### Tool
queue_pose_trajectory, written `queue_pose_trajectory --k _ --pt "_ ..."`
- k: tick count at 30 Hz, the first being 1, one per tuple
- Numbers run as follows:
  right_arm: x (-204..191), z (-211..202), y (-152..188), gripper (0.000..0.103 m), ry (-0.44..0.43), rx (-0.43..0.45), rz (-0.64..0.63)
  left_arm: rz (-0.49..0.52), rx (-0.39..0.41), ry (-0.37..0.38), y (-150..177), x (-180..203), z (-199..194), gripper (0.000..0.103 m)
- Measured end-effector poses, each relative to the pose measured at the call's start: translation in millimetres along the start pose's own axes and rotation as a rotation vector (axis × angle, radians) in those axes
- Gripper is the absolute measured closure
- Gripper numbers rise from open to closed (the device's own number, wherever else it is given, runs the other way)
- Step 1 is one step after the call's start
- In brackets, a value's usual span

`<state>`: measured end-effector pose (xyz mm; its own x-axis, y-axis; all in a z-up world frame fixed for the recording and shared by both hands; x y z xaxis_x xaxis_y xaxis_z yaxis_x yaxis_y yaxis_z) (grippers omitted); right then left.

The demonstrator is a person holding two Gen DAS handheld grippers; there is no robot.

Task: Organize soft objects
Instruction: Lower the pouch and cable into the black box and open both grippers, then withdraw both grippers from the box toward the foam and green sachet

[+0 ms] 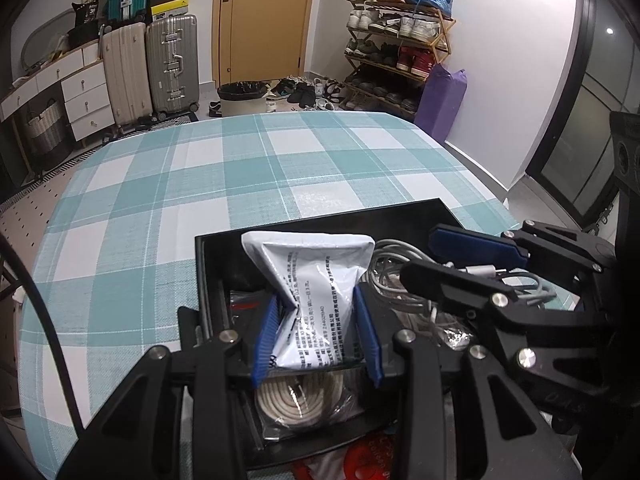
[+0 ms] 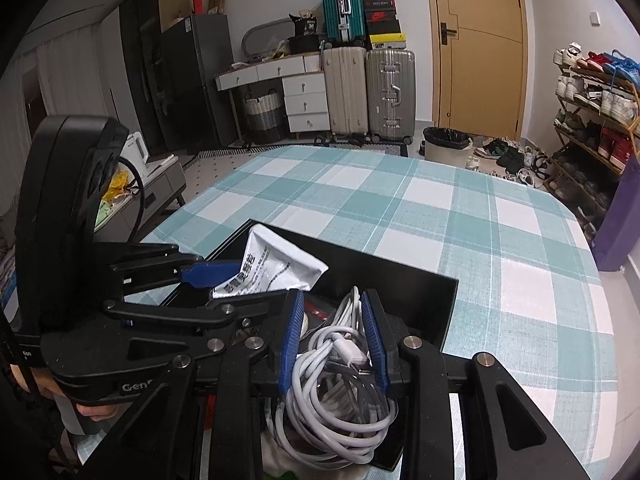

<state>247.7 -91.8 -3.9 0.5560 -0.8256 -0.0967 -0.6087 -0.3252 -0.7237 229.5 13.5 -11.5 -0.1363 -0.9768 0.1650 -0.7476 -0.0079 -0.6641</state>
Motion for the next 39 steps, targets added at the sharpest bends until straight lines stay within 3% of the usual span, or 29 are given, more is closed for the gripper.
queue_pose_trajectory --k 5,7,9,10,12,13,14,15,20,28,39 --pt "4.5 1.7 -0.7 0.073 0.009 0.01 0.0 -0.004 -0.004 -0.001 -0.5 1.3 2.8 0.063" --pt "6.9 -0.1 -0.7 0.068 0.023 0.018 0.001 -0.01 -0.008 0.008 -0.1 2.3 1.1 0.06" --pt "10.0 -7.0 -1.1 0.058 0.041 0.037 0.008 -0.011 -0.005 0.007 -0.2 3.0 -1.3 0.052" --pt "11.6 -11.4 -1.4 0.05 0.048 0.048 0.012 -0.009 0.01 -0.007 -0.3 3.2 -5.7 0.042" --pt "15.2 -22.4 -0.5 0.033 0.062 0.067 0.021 -0.013 0.031 -0.009 0.1 3.4 -13.0 0.035" --pt "16.9 -28.1 0.7 0.017 0.069 0.076 0.029 -0.016 0.033 -0.011 1.1 3.5 -15.7 0.028" --pt "18.9 -34.5 2.0 0.008 0.08 0.091 0.041 -0.017 0.038 -0.008 2.2 3.8 -18.6 0.02" --pt "20.4 -41.0 3.5 0.006 0.086 0.104 0.052 -0.017 0.044 0.0 3.0 4.4 -20.7 0.018" --pt "22.6 -62.8 15.4 0.001 0.097 0.096 0.078 0.034 0.093 -0.055 11.1 13.5 -41.9 0.0" --pt "10.0 -94.4 39.1 0.0 0.099 0.104 0.095 -0.014 0.127 -0.079 28.6 6.1 -74.8 0.0" --pt "-13.8 -104.2 66.3 0.0 0.096 0.088 0.105 -0.025 0.148 -0.112 55.2 0.6 -101.6 0.0"
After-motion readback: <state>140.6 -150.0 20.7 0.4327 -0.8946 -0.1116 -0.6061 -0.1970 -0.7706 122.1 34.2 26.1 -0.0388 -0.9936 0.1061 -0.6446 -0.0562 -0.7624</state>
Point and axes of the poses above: each gripper's, at about its wrist camera, not at the fingertips, and z roughly the way its jaws point, x to its right, y to its underside, the point moved 5 cm from there along z, roughly the way its jaws point, and after that the axes turned 2 degrees about y, right-handed, at the moved point
